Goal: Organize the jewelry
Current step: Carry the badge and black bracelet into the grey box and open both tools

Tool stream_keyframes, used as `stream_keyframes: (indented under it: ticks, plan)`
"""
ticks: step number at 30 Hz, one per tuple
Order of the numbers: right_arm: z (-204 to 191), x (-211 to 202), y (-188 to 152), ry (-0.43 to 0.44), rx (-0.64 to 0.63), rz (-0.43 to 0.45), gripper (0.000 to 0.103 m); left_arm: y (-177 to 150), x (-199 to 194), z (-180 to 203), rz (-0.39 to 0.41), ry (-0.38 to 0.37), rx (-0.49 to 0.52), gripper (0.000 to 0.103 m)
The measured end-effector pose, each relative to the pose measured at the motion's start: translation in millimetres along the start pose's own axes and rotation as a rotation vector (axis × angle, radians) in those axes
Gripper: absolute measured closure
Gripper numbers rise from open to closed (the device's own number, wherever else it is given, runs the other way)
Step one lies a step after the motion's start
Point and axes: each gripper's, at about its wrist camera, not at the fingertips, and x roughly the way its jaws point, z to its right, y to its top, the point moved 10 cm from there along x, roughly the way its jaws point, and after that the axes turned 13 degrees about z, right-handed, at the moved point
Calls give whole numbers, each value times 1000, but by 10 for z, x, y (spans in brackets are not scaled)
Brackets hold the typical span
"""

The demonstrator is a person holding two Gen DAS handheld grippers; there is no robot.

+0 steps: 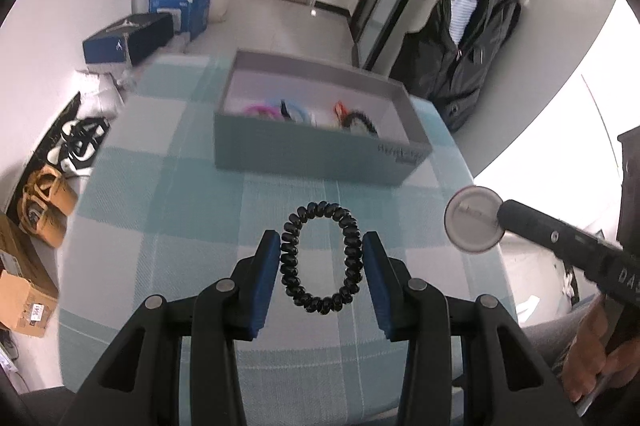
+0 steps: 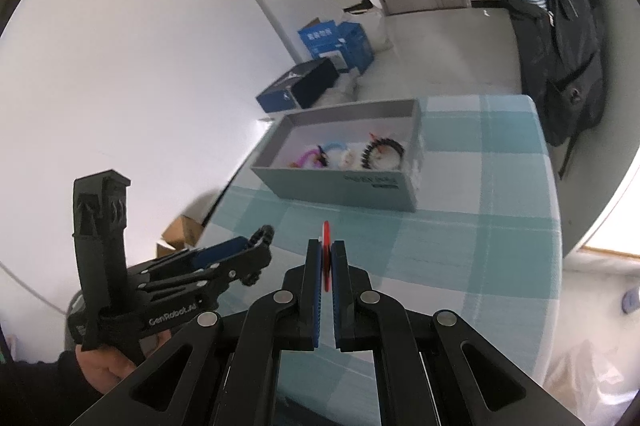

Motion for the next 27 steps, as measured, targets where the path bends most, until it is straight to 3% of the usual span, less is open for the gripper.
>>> stream_keyframes:
  ticks: [7,12,18,27]
  plan:
    - [-85,85,203,25,36,10,99,284,-3,-142,32,48,-18,66]
    - [-153,136,457,44,38,28,99,474,-33,-114,53,42,-16,66]
    - [-247,277,789,71,10,36,99,720,27,-94,47,5,-38,66]
    - [-156,656,1080,70,-18,4,99,1008,312,-8,-2,-44,22,66]
